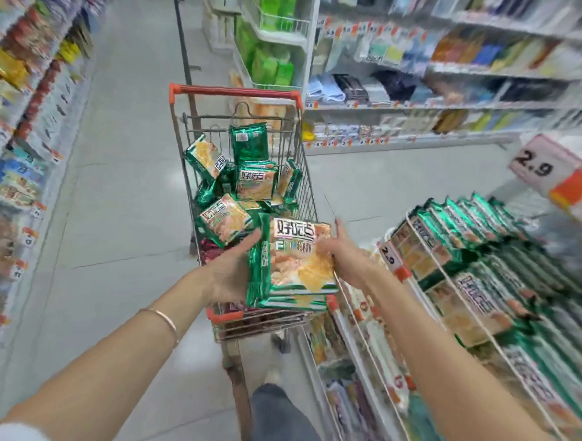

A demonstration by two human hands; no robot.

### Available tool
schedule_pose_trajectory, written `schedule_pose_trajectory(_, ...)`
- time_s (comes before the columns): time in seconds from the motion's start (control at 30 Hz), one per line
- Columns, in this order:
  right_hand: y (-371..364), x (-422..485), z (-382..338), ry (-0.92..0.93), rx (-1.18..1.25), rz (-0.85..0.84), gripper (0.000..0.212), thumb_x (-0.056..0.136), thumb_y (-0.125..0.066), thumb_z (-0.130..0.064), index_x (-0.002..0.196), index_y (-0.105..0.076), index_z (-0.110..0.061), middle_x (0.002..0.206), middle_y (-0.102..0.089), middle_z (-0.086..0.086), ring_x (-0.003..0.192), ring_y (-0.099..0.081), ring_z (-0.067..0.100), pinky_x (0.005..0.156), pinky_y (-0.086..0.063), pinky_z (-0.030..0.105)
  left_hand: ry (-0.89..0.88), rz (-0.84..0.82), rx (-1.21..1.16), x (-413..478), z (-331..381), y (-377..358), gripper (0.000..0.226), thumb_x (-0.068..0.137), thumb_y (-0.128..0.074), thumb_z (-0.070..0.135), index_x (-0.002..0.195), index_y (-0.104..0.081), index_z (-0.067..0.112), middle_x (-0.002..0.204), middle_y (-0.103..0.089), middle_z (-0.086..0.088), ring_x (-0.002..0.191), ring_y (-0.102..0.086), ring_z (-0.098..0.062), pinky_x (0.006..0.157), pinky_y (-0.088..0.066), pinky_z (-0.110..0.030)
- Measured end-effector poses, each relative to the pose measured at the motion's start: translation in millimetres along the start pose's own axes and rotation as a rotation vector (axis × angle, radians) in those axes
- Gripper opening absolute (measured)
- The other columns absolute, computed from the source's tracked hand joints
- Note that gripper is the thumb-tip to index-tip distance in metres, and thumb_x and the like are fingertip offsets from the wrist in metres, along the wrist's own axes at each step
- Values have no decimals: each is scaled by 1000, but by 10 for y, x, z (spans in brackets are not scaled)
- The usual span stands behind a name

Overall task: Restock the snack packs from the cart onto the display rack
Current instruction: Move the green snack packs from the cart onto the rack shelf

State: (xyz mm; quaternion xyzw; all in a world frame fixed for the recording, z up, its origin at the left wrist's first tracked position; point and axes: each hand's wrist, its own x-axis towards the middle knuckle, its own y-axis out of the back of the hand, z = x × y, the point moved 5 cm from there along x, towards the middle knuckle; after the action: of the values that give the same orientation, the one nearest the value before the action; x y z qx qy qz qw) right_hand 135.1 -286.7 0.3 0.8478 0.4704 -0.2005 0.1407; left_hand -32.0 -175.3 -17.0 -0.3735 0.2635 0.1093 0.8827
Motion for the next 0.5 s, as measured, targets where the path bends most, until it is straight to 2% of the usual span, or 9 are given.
schedule_pose_trajectory(0.07,175,-267,134,48,-26,134,131,49,-73,-52,159,-5,-30,158,-31,12,114,-52,21,93,-47,36,40,-44,95,85,-117,-265,117,48,-93,58,144,-46,13,143,-54,-18,133,-51,-38,112,-37,-56)
schedule_pose_trajectory(0.1,316,-385,254,26,7,218,131,46,-74,-59,159,-16,-26,152,-41,8,114,-53,21,94,-48,37,39,-35,130,135,-164,-389,119,44,-95,55,144,-45,13,141,-56,-18,130,-54,-36,107,-44,-54)
schedule_pose_trajectory(0.2,632,-886,593,-106,117,278,127,43,-80,-82,151,-38,-29,146,-53,5,128,-56,26,112,-41,51,34,-31,205,308,-333,-800,111,48,-92,50,143,-48,12,131,-61,-15,114,-60,-29,95,-53,-46)
schedule_pose_trajectory(0.23,704,-1124,646,-133,124,269,117,50,-74,-86,149,-42,-31,141,-59,3,124,-60,24,111,-43,50,40,-62,236,353,-403,-976,96,54,-87,50,136,-55,11,121,-66,-13,104,-65,-27,89,-56,-44)
schedule_pose_trajectory(0.3,905,-1600,716,-144,116,308,77,74,-58,-83,132,-59,-33,119,-73,-5,108,-70,17,105,-49,41,44,-166,282,427,-582,-1402,63,67,-72,50,116,-65,11,98,-75,-9,81,-72,-24,80,-56,-41)
schedule_pose_trajectory(0.33,1023,-1818,767,-131,142,330,65,81,-54,-79,125,-62,-32,110,-76,-7,101,-72,15,103,-50,39,41,-202,312,464,-674,-1631,57,69,-70,50,111,-66,12,91,-76,-8,75,-73,-23,78,-56,-40)
schedule_pose_trajectory(0.37,1199,-2000,862,-118,172,380,68,80,-55,-79,128,-59,-32,109,-76,-8,100,-73,15,104,-49,40,37,-236,350,477,-769,-1883,60,64,-76,53,109,-69,14,90,-76,-7,74,-73,-22,76,-57,-39)
schedule_pose_trajectory(0.43,1590,-2403,1092,-110,265,538,106,62,-65,-89,148,-39,-33,131,-67,-4,113,-68,22,109,-45,49,33,-311,436,626,-960,-2378,83,43,-90,60,112,-71,17,107,-75,-10,91,-74,-26,76,-61,-40)
schedule_pose_trajectory(0.5,2061,-2755,1479,-89,349,651,119,52,-69,-92,152,-31,-39,148,-52,-3,129,-57,26,113,-38,56,40,-336,588,775,-1196,-2882,104,48,-89,65,135,-56,18,135,-62,-14,119,-63,-31,93,-55,-52)
